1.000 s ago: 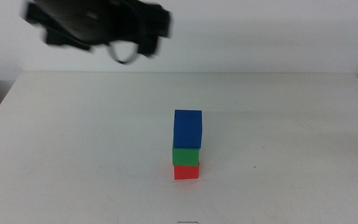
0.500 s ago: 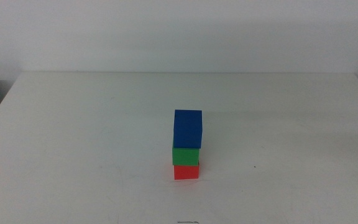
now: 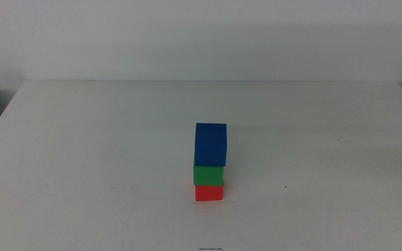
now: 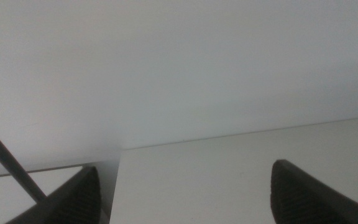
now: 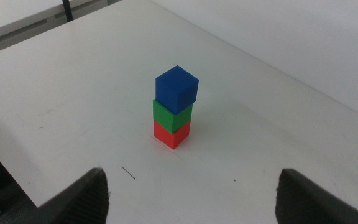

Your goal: Stack red cubes first, then green, then blue cubes in a specific spot.

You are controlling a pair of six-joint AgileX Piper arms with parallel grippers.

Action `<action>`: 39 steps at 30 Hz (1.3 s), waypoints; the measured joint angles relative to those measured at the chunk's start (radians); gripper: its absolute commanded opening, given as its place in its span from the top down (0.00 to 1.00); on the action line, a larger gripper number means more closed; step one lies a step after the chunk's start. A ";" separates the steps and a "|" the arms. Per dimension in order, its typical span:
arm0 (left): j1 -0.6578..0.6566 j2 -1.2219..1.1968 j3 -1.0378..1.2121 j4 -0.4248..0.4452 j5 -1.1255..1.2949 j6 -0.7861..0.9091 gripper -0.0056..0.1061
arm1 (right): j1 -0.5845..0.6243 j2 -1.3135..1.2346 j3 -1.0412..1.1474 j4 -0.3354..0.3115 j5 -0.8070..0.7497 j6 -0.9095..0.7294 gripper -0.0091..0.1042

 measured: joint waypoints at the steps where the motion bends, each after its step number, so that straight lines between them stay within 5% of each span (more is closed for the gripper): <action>1: 0.000 -0.006 0.000 0.000 0.000 0.000 0.11 | 0.000 0.000 0.000 0.000 0.000 0.000 0.15; 8: 0.000 -0.073 0.000 0.000 0.004 0.000 0.11 | 0.000 0.000 0.006 -0.005 -0.003 0.000 0.15; 16: 0.000 -0.145 0.049 0.000 -0.049 0.000 0.11 | -0.054 0.001 0.103 -0.147 -0.218 0.000 0.15; 23: 0.000 -0.294 0.296 0.000 -0.221 0.000 0.11 | -0.287 0.018 0.239 0.008 -0.424 0.000 0.15; 32: 0.000 -0.516 0.723 -0.005 -0.462 0.000 0.11 | -0.632 -0.110 0.571 0.078 -0.642 0.000 0.15; 39: 0.000 -0.686 1.049 -0.045 -0.618 0.000 0.11 | -0.724 -0.357 0.825 0.058 -0.648 0.000 0.15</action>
